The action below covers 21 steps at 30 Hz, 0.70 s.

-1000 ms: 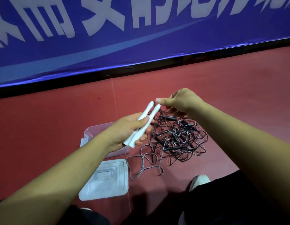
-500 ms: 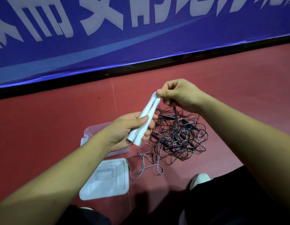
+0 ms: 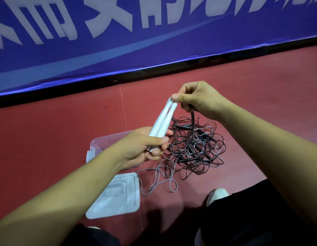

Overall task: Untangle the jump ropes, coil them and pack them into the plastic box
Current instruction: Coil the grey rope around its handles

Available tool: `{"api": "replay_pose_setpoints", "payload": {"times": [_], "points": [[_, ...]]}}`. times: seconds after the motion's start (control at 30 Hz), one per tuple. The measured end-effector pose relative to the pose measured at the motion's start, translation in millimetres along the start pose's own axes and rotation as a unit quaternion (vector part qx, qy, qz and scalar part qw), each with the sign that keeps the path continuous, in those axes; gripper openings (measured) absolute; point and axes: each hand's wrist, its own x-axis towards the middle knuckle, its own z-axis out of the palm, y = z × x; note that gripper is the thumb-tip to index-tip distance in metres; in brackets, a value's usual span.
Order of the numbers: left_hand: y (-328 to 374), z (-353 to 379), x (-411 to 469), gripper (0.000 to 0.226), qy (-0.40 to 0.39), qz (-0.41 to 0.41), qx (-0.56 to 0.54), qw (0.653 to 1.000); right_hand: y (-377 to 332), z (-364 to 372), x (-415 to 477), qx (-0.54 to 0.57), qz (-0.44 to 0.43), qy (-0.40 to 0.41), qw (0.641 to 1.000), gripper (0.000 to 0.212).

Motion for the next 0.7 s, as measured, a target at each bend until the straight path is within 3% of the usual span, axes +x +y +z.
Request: {"api": "replay_pose_setpoints", "payload": {"times": [0.1, 0.2, 0.27, 0.37, 0.5, 0.7], "points": [[1.2, 1.8, -1.7, 0.047, -0.002, -0.012, 0.021, 1.0, -0.8, 1.9, -0.6, -0.004, -0.005, -0.004, 1.0, 0.025], [6.7, 2.3, -2.6, 0.031, 0.0, 0.001, 0.024, 1.0, -3.4, 4.3, -1.7, 0.006, -0.01, -0.006, 1.0, 0.024], [7.8, 0.8, -0.7, 0.015, 0.027, 0.032, 0.019, 0.999, -4.4, 6.5, -0.2, 0.034, -0.011, -0.006, 0.999, 0.025], [13.9, -5.7, 4.0, 0.016, 0.056, 0.108, -0.027, 0.992, -3.5, 10.8, 0.4, 0.021, -0.003, -0.006, 1.0, 0.032], [34.9, -21.2, 7.0, 0.008, 0.138, 0.191, -0.145, 0.961, 3.6, 19.2, -7.1, -0.029, 0.026, -0.045, 0.998, 0.029], [35.7, -30.2, 11.5, 0.008, 0.227, 0.229, -0.223, 0.92, 2.1, 48.2, -15.4, -0.076, 0.039, -0.095, 0.992, 0.027]]}}
